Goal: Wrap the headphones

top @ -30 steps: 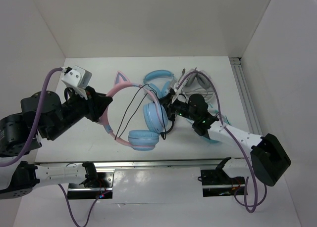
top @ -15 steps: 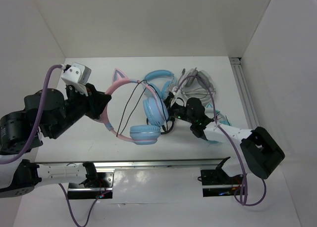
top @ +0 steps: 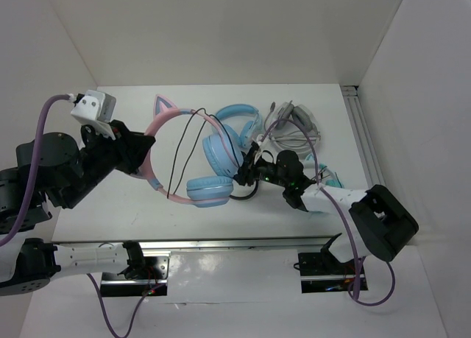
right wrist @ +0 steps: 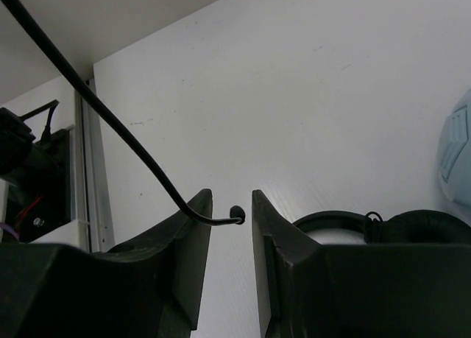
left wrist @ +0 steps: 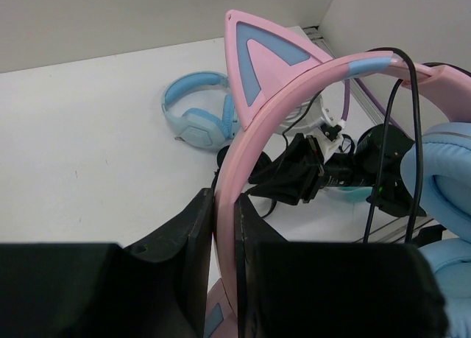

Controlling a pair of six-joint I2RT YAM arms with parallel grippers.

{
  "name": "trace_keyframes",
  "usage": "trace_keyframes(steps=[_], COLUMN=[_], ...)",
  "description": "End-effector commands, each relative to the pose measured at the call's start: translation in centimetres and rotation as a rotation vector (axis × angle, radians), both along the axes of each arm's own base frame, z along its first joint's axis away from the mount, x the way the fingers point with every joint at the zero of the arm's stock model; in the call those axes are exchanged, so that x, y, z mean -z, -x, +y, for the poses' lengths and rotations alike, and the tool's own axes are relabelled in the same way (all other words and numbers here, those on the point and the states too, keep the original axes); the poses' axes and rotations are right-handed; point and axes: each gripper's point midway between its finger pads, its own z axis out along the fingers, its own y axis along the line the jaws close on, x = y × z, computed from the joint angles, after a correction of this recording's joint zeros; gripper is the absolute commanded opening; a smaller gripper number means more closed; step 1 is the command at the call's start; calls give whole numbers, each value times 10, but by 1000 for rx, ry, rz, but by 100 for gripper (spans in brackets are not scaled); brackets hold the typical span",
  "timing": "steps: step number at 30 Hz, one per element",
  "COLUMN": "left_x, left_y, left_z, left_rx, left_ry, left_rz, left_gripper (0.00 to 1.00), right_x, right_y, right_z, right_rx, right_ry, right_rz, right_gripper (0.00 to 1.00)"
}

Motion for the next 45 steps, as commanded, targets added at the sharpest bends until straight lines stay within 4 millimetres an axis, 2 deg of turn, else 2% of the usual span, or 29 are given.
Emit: trace_keyframes(steps=[1,2,4,5,7,8,10,12,14,16,17,19,21,22,23,24,25,27,33,37,40,41,43,44,45], left_x=[-39,-39,-39,-41,-38,-38,-38,-39,-40,-40,-35,-34,-25,-23,-19,-20,-17,-19,-11,-7,-6,-6,-2,-1,3], left_y=[1,1,1,3,3,3,2,1,1,0,-4,-4,-11,-14,-15,-17,-19,-20,-34,-39,-43,-45,-51,-54,-59], left_z=[3,3,3,6,5,5,6,7,14,20,23,38,54,57,63,73,76,83,75,65,63,63,61,61,63], left_rx=[-19,-19,-19,-19,-21,-21,-35,-45,-69,-99,-138,-199,-308,-345,-380,-439,-466,-512,-618,-625,-665,-689,-725,-739,-772], left_ry=[192,192,192,202,202,202,209,219,234,255,251,291,285,295,294,300,289,309,254,283,289,290,271,259,246], left_rz=[-53,-53,-53,-57,-49,-49,-48,-44,-48,-44,-40,-40,-46,-50,-52,-64,-68,-79,-82,-67,-74,-80,-83,-83,-86], left_gripper=[0,0,0,0,0,0,0,0,0,0,0,0,0,0,0,0,0,0,0,0,0,0,0,0,0], right_x=[-17,-23,-19,-25,-23,-23,-20,-16,-21,-17,-9,-14,-13,-6,-12,-12,-5,-10,-13,-15,-9,-16,-8,-7,-16], right_y=[-1,-2,-3,-4,-3,-3,-1,2,0,4,8,12,29,32,40,54,59,82,123,132,148,158,170,184,184], right_z=[3,4,5,6,8,8,11,14,14,16,20,21,26,22,20,23,19,22,30,36,49,56,65,70,76], right_rx=[-17,-17,-17,-17,-27,-27,-36,-47,-38,-39,-43,-12,-11,29,34,12,32,5,-12,-5,-27,-32,-39,-64,-43], right_ry=[-63,-75,-73,-84,-87,-87,-85,-82,-96,-92,-65,-52,-38,-24,-32,-29,-15,-18,19,43,80,74,117,136,131], right_rz=[-55,-70,-54,-68,-57,-57,-54,-37,-55,-47,-31,-41,-48,-36,-42,-50,-40,-42,-35,-41,-56,-76,-90,-106,-120], right_gripper=[35,35,34,31,25,15,11,11,10,0,0,0,0,0,0,0,0,0,0,0,0,0,0,0,0])
